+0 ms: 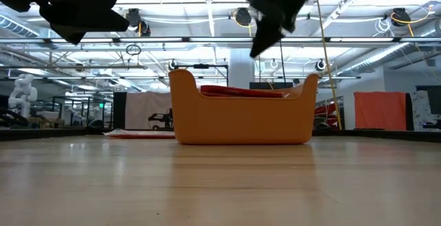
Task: Sort popcorn bags into baskets
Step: Put the red popcorn bag into the orange bin
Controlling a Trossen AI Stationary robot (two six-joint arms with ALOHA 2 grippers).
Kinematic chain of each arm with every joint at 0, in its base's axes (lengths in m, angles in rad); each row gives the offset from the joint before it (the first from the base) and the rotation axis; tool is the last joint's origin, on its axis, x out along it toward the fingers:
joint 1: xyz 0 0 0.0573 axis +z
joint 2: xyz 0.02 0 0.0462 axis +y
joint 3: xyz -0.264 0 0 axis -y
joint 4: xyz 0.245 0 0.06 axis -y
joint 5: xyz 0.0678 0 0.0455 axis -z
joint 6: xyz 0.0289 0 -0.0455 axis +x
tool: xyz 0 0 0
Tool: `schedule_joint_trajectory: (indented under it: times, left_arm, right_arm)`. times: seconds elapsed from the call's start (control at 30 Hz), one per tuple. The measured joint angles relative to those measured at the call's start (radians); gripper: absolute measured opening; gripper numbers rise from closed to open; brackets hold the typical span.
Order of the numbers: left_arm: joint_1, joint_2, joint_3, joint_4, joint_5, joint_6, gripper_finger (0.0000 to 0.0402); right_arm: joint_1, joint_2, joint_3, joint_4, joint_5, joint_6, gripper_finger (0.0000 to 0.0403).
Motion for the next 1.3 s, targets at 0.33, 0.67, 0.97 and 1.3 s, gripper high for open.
schedule_joint_trajectory:
  times: [0.33, 0.67, 0.97, 1.3]
  left_arm:
    - [-0.004, 0.0, 0.0, 0.004, 0.019, 0.0, 0.0186]
    - [-0.004, 0.0, 0.0, 0.014, 0.019, 0.004, 0.0186]
    - [-0.004, 0.0, 0.0, 0.014, 0.019, 0.007, 0.0186]
    - [-0.005, 0.0, 0.0, 0.011, 0.019, -0.002, 0.0186]
  right_arm:
    - [-0.121, 0.011, -0.225, 0.187, -0.076, -0.016, 0.0001]
    - [-0.123, 0.011, -0.301, 0.383, -0.105, -0.059, 0.0]
    - [-0.122, 0.016, -0.301, 0.472, -0.127, -0.082, 0.0]
    - [0.068, -0.07, -0.241, 0.483, -0.079, -0.002, 0.0]
